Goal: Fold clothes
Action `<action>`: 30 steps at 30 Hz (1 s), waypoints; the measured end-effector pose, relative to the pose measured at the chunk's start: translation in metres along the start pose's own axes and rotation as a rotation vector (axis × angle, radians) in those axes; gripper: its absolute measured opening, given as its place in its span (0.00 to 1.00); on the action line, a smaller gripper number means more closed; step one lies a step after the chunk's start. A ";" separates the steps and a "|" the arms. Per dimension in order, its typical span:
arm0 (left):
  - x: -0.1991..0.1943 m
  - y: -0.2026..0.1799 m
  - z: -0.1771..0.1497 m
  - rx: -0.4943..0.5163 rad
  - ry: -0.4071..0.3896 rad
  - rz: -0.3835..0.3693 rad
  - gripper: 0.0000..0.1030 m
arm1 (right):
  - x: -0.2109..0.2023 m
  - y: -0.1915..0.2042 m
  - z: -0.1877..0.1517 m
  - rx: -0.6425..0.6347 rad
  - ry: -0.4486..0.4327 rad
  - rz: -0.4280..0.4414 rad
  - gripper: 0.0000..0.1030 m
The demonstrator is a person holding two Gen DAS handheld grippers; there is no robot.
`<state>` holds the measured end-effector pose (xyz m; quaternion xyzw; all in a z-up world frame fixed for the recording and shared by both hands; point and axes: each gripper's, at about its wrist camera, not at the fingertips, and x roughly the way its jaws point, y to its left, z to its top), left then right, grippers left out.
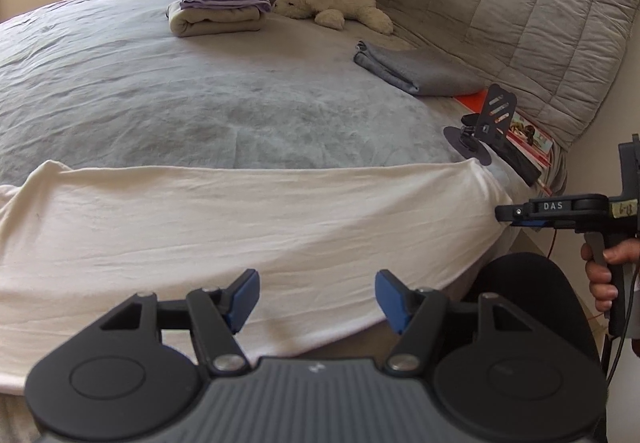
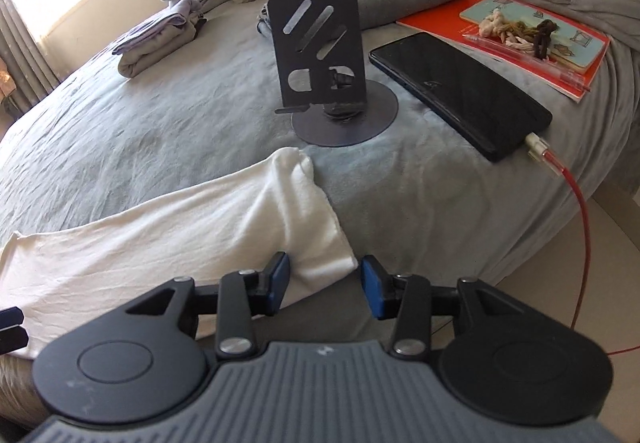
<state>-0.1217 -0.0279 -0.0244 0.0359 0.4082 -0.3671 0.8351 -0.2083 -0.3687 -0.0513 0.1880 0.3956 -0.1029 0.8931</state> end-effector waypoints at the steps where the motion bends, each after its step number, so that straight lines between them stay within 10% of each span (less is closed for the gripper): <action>1: 0.001 0.001 0.000 -0.009 0.001 -0.005 0.63 | -0.001 0.002 0.000 -0.007 0.000 0.013 0.24; 4: 0.003 0.007 0.002 -0.054 0.004 -0.031 0.63 | -0.003 0.009 0.000 -0.043 -0.008 0.022 0.10; 21: 0.039 0.043 0.014 -0.507 0.072 -0.384 0.61 | -0.016 0.136 -0.010 -0.396 0.000 0.290 0.08; 30: 0.061 0.042 0.012 -0.623 0.070 -0.392 0.36 | -0.012 0.169 -0.038 -0.507 0.067 0.338 0.08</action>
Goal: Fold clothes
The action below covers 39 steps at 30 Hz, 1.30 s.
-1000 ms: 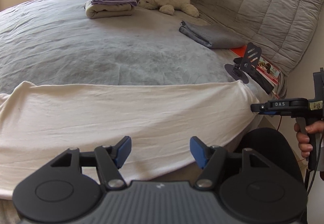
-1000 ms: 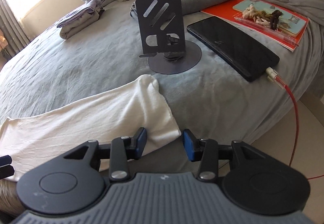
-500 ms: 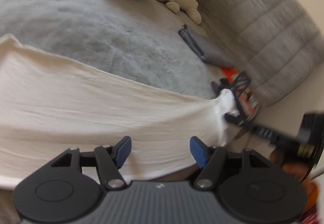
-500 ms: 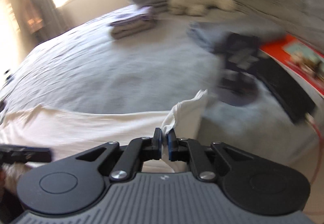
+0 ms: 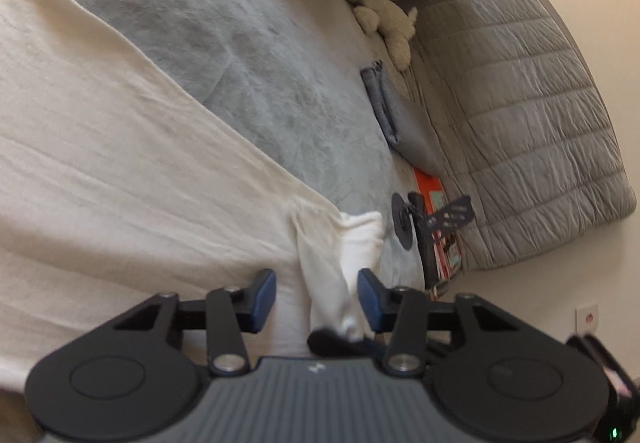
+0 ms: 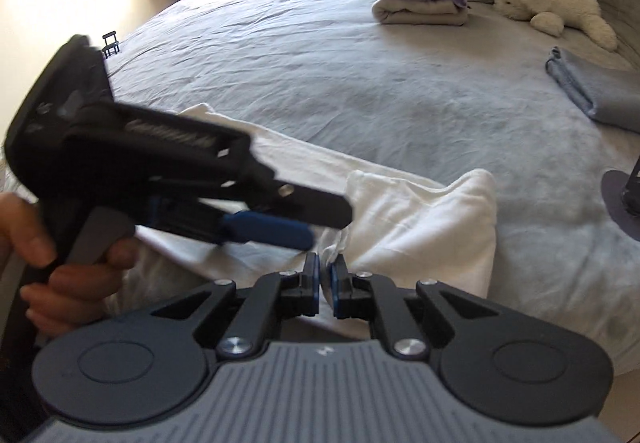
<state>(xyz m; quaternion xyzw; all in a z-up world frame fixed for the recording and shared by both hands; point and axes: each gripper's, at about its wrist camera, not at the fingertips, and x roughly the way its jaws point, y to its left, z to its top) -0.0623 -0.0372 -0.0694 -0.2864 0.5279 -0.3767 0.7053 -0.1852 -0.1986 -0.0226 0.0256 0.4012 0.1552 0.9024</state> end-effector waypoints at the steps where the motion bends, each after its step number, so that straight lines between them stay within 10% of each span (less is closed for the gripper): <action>1: 0.002 -0.002 0.001 0.008 -0.008 0.013 0.31 | 0.000 0.001 0.000 0.003 0.001 0.005 0.08; 4: 0.004 -0.010 0.004 0.071 -0.044 0.075 0.03 | 0.002 0.005 0.004 0.015 0.001 0.015 0.08; 13: -0.038 -0.018 0.017 0.292 -0.181 0.180 0.03 | 0.013 0.027 0.018 0.051 -0.044 0.053 0.08; 39: -0.204 0.092 0.088 0.261 -0.283 0.408 0.03 | 0.112 0.175 0.079 0.096 -0.059 0.269 0.08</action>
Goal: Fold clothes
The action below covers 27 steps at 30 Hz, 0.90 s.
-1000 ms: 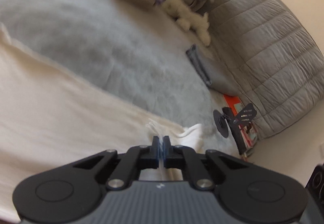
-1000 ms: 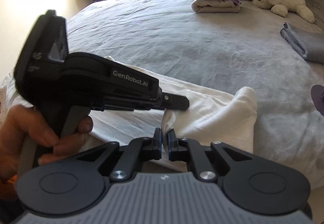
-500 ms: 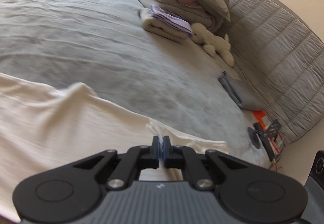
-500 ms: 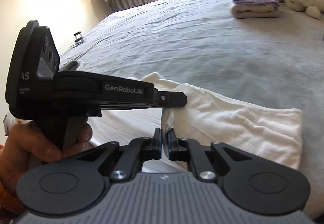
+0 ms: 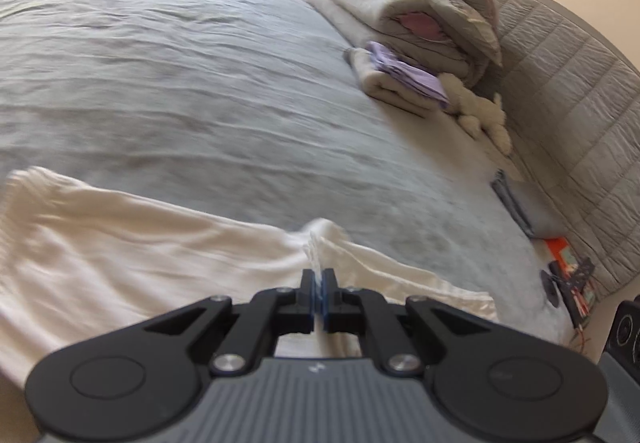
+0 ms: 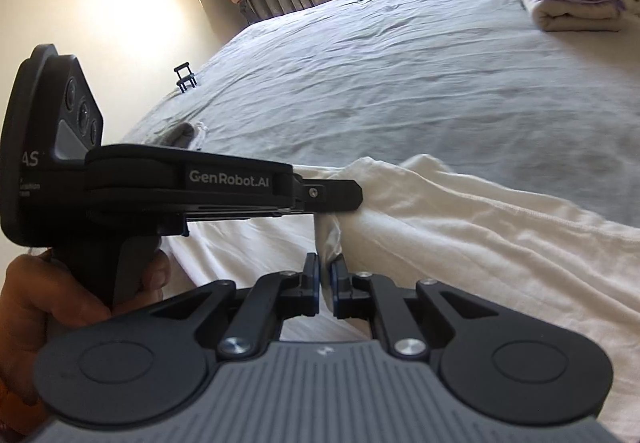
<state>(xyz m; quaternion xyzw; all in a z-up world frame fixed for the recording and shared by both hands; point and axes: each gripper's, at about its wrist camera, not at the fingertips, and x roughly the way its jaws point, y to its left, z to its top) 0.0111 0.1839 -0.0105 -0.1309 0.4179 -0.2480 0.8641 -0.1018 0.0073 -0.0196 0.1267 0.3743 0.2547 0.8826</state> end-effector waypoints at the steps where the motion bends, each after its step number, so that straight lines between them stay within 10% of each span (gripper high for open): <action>1: -0.003 0.008 0.003 -0.008 -0.001 0.012 0.03 | 0.005 0.005 0.002 0.004 0.000 0.007 0.08; 27: -0.040 0.124 0.016 -0.047 -0.032 0.285 0.04 | 0.135 0.103 0.014 0.010 0.077 0.204 0.14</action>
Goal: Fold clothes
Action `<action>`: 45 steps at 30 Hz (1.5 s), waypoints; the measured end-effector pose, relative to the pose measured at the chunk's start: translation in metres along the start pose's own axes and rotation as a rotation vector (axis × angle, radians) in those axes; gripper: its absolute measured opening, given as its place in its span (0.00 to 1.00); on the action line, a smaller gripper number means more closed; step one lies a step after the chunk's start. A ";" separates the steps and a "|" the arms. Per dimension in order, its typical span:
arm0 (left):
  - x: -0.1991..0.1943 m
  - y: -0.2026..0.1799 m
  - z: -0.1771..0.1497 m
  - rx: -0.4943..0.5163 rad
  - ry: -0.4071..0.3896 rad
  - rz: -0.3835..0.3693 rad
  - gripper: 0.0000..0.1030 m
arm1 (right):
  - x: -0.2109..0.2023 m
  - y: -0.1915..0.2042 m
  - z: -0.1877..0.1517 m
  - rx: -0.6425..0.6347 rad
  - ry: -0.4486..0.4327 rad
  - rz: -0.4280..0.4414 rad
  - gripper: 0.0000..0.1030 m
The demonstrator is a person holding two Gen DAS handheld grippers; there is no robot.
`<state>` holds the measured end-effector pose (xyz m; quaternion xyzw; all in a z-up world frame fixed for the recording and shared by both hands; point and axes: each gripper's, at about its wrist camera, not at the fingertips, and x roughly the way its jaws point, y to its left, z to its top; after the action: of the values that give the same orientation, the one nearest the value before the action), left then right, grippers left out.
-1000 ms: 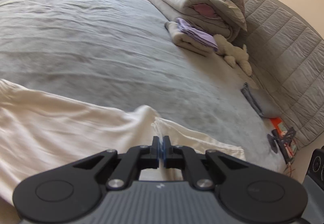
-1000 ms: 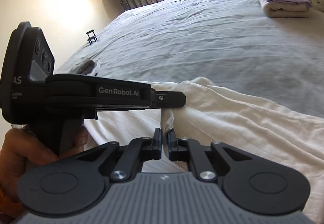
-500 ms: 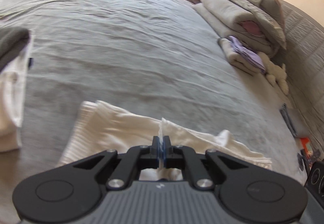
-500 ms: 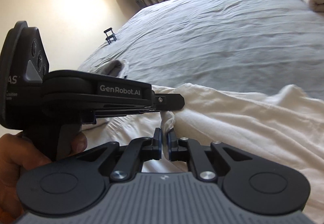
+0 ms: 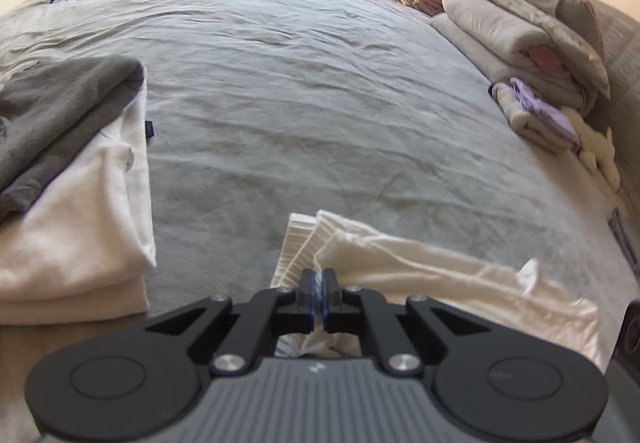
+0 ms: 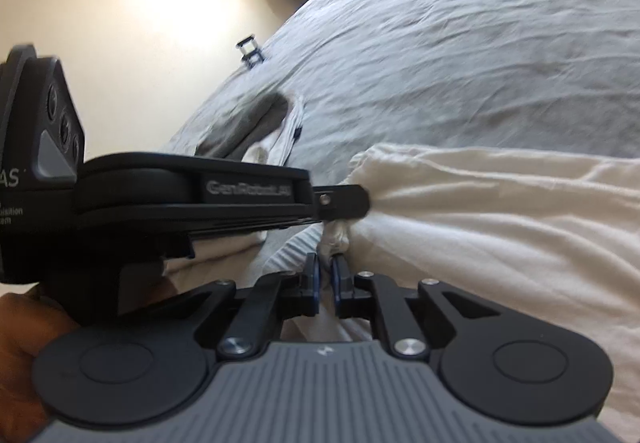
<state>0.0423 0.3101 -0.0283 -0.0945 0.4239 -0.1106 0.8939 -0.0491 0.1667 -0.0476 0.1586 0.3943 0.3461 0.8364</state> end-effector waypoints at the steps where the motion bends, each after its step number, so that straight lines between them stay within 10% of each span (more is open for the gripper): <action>1: -0.001 0.002 -0.001 -0.006 -0.008 0.004 0.06 | 0.003 0.001 -0.001 -0.007 0.006 0.004 0.16; 13: -0.039 -0.005 -0.007 -0.066 -0.112 0.060 0.24 | -0.053 -0.009 -0.011 -0.037 0.016 0.131 0.35; 34: -0.029 -0.191 -0.105 0.326 0.012 -0.339 0.39 | -0.214 -0.158 -0.027 0.092 -0.198 -0.333 0.41; 41: -0.020 -0.219 -0.132 0.389 0.068 -0.386 0.39 | -0.211 -0.195 -0.025 0.217 -0.210 -0.299 0.41; 45: -0.019 -0.220 -0.138 0.392 0.081 -0.391 0.38 | -0.204 -0.202 -0.016 0.240 -0.224 -0.270 0.07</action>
<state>-0.1027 0.0944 -0.0422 0.0047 0.4035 -0.3643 0.8393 -0.0614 -0.1206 -0.0549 0.2403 0.3550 0.1619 0.8888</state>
